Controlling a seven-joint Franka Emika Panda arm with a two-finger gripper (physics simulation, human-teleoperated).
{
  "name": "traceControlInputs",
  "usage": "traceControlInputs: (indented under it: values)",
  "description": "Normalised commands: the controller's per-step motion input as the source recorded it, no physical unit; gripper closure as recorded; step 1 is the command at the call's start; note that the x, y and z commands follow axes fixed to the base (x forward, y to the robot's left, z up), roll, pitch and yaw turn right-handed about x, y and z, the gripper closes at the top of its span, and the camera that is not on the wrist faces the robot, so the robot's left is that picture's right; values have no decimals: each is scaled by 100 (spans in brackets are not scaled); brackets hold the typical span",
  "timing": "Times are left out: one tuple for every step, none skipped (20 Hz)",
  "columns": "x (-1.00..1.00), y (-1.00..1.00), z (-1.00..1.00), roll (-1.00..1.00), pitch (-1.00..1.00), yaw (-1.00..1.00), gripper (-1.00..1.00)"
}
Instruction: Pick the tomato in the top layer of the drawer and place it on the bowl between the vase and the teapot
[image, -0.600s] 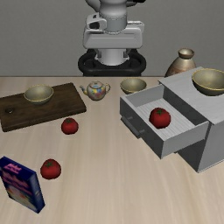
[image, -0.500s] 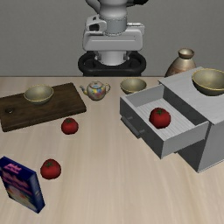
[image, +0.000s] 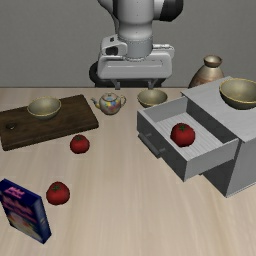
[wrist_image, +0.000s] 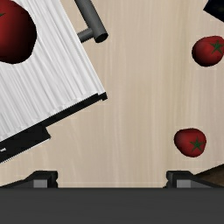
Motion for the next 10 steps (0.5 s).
traceControlInputs:
  values:
    - [0, 100, 0, 0, 0, 0, -100]
    - [0, 100, 0, 0, 0, 0, -100]
    - [0, 100, 0, 0, 0, 0, -100]
    - [0, 100, 0, 0, 0, 0, -100]
    - [0, 100, 0, 0, 0, 0, -100]
    - [0, 100, 0, 0, 0, 0, -100]
    - [0, 100, 0, 0, 0, 0, -100]
    - [100, 0, 0, 0, 0, 0, -100]
    - [100, 0, 0, 0, 0, 0, -100]
    - [100, 0, 0, 0, 0, 0, -100]
